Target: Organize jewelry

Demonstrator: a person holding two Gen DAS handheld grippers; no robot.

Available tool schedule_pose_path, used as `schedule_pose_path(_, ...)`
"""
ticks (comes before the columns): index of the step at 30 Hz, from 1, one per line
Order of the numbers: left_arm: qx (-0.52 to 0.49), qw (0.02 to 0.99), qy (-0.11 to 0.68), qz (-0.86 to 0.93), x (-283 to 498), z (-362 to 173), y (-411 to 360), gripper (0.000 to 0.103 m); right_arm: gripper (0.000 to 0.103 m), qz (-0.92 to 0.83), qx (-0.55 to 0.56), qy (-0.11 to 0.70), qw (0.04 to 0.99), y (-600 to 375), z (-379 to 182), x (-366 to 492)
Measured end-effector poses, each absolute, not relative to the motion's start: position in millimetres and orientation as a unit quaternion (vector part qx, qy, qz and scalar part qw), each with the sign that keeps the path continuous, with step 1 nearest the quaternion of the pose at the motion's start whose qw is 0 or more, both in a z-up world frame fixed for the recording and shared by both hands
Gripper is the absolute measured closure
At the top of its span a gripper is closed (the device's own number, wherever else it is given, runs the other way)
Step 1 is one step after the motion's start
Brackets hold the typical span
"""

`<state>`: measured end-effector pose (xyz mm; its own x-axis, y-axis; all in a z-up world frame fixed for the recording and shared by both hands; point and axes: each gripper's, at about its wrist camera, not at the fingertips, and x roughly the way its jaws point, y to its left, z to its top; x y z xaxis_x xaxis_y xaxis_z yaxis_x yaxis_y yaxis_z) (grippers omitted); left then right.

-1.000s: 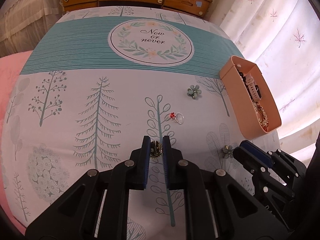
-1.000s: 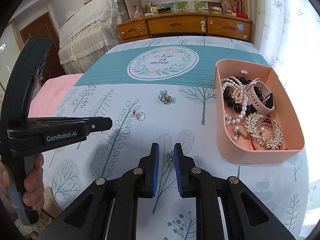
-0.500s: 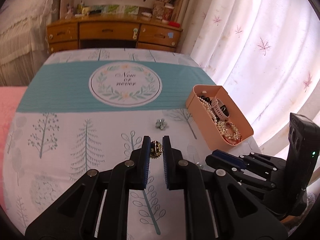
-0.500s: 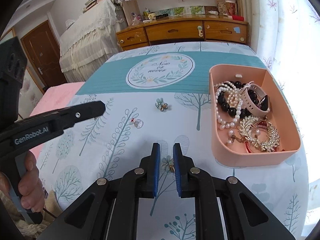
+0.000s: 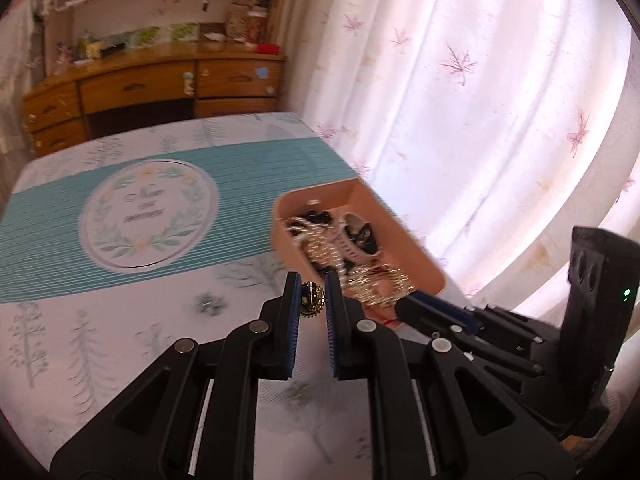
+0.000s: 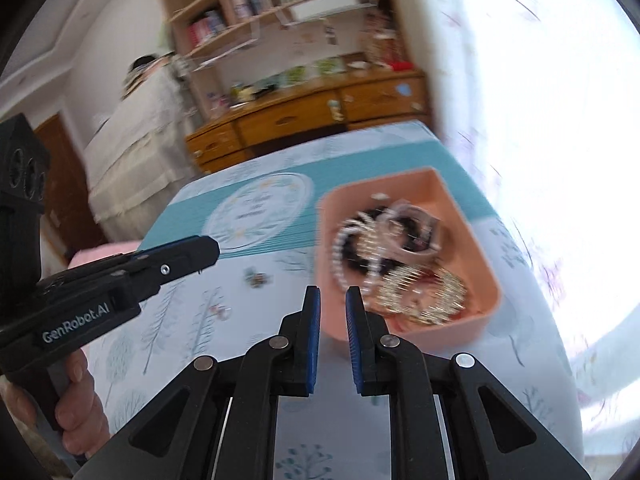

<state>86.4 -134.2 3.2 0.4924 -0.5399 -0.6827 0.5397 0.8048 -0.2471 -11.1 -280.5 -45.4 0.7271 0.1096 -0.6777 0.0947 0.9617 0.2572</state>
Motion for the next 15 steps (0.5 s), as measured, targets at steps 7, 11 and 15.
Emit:
schedule_pose_path(7,-0.048,0.803,0.480,-0.349,131,-19,-180,0.093,0.090,-0.001,0.231,0.382,0.895,-328,-52,-6)
schedule_pose_path(11,-0.048,0.786,0.513,-0.340,142,-35,-194,0.093,0.090,0.018,0.277,0.395,0.876,-342,-62,-1)
schedule_pose_path(15,-0.048,0.776,0.533,-0.335,146,-43,-196,0.092,0.090,0.036,0.323,0.404,0.855,-347,-72,5)
